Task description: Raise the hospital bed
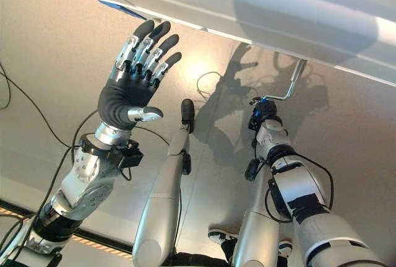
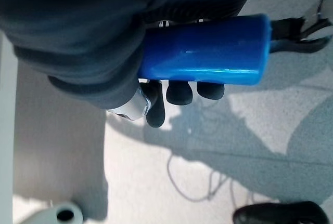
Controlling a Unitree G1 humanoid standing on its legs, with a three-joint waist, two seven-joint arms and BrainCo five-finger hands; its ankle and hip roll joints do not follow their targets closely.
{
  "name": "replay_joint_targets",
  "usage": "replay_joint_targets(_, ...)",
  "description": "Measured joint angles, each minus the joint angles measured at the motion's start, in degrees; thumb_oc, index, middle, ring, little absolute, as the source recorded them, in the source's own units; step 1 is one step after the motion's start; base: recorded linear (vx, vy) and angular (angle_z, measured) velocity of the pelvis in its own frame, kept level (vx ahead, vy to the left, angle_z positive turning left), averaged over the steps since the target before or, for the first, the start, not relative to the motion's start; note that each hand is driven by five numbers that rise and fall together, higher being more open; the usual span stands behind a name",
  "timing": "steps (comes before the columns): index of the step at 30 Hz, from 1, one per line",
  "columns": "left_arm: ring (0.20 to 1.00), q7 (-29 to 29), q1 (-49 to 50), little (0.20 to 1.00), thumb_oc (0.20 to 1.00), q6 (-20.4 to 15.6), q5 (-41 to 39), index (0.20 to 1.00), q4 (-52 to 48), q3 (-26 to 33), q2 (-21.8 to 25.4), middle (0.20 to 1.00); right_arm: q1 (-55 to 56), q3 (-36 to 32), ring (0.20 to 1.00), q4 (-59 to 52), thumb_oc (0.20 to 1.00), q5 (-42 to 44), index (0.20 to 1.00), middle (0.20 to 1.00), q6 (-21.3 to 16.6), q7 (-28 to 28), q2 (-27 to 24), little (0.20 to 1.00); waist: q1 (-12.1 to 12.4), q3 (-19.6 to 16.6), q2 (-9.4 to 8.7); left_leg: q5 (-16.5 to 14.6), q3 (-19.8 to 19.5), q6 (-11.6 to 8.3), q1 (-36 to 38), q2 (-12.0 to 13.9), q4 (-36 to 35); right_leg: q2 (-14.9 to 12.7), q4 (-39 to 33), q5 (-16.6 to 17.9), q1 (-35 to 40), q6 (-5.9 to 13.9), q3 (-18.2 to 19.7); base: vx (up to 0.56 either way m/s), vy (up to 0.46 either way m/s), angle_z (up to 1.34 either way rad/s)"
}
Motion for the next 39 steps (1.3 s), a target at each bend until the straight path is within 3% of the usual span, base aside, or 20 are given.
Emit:
replay_joint_targets(3, 1.0, -0.28, 0.04, 1.0, 1.0, 0.02, 0.01, 1.0, 0.02, 0.22, 0.75, 1.0, 3.36, -0.83, 0.2, -0.7, 0.2, -0.89, 0.2, 0.2, -1.12, 1.18, -7.63, 0.2, -1.61, -0.02, -0.11, -0.15, 0.6, 0.15, 0.09, 0.29, 0.04, 0.12, -0.29, 0.12, 0.06, 0.07, 0.23, 0.0, -0.062, -0.04)
replay_joint_targets(15, 1.0, -2.14, -0.06, 1.0, 1.0, 0.01, -0.04, 1.0, -0.14, 0.28, 2.38, 1.0, 3.85, -0.87, 0.2, -1.55, 0.2, -1.82, 0.2, 0.2, -2.2, 3.26, -6.61, 0.2, -3.0, -0.1, -1.02, -0.92, 2.93, 0.42, 2.24, 0.36, 0.13, 0.71, -0.63, 0.61, 0.53, 0.38, 3.32, 0.0, -0.043, -0.07)
replay_joint_targets(18, 1.0, -2.34, 0.55, 1.0, 1.0, 0.01, -0.03, 1.0, -0.2, 1.61, 2.37, 1.0, 6.55, -0.87, 0.2, -6.22, 0.2, -1.36, 0.2, 0.2, -2.63, 3.27, -6.55, 0.2, -3.62, -0.06, -1.83, -0.99, 3.06, 0.4, 2.25, 0.48, 0.03, 0.87, -1.26, 0.85, 0.69, 0.46, 3.43, 0.01, -0.025, -0.02)
replay_joint_targets(23, 1.0, -2.21, 6.21, 1.0, 1.0, -0.01, 0.03, 1.0, -2.24, 7.36, 1.99, 1.0, 24.77, -0.94, 0.2, -37.85, 0.2, 0.86, 0.2, 0.2, -6.72, 2.66, -6.65, 0.2, -7.55, 0.01, -5.0, -1.77, 4.26, 0.41, 2.32, 0.91, 0.12, 1.54, -2.63, 1.32, 0.72, 0.62, 4.47, 0.0, -0.02, -0.11)
replay_joint_targets(24, 1.0, -1.94, 6.94, 1.0, 1.0, 0.09, 0.07, 1.0, -2.26, 9.08, 1.47, 1.0, 31.89, -1.07, 0.2, -49.82, 0.2, 0.73, 0.2, 0.2, -8.14, 3.1, -6.66, 0.2, -8.22, 0.01, -5.46, -1.93, 4.37, 0.28, 2.43, 1.0, 0.1, 1.76, -3.04, 1.42, 0.86, 0.51, 4.47, 0.0, -0.025, -0.09)
replay_joint_targets(27, 1.0, -1.86, 10.27, 1.0, 1.0, 0.19, 0.2, 1.0, -4.97, 11.46, 1.24, 1.0, 41.36, -0.69, 0.2, -68.58, 0.2, 1.31, 0.2, 0.2, -6.95, 3.93, -6.48, 0.2, -8.81, 0.11, -5.76, -2.24, 4.25, 0.03, 2.32, 1.53, 0.13, 2.33, -3.62, 1.42, 1.15, 0.48, 4.33, 0.0, -0.023, -0.04)
replay_joint_targets(32, 1.0, -1.88, 14.08, 1.0, 1.0, 0.25, 0.22, 1.0, -8.75, 14.96, 3.09, 1.0, 43.91, -0.69, 0.2, -71.71, 0.2, 5.94, 0.2, 0.2, -6.29, 6.12, -8.25, 0.2, -8.83, 0.12, -5.81, -2.62, 4.15, 0.25, 1.69, 1.28, 0.13, 1.76, -4.23, 1.32, 1.23, 0.68, 3.81, -0.01, 0.017, 0.03)
replay_joint_targets(39, 1.0, -1.86, 14.3, 1.0, 1.0, 0.25, 1.37, 1.0, -9.02, 15.2, 5.48, 1.0, 45.8, 2.57, 0.2, -76.35, 0.2, 16.37, 0.2, 0.2, -4.45, 7.25, -13.72, 0.2, -8.8, 0.22, -6.0, -2.66, 3.55, 0.29, 1.23, 1.21, 0.31, 1.42, -4.45, 1.3, 1.53, 0.74, 2.79, 0.0, 0.032, 0.04)
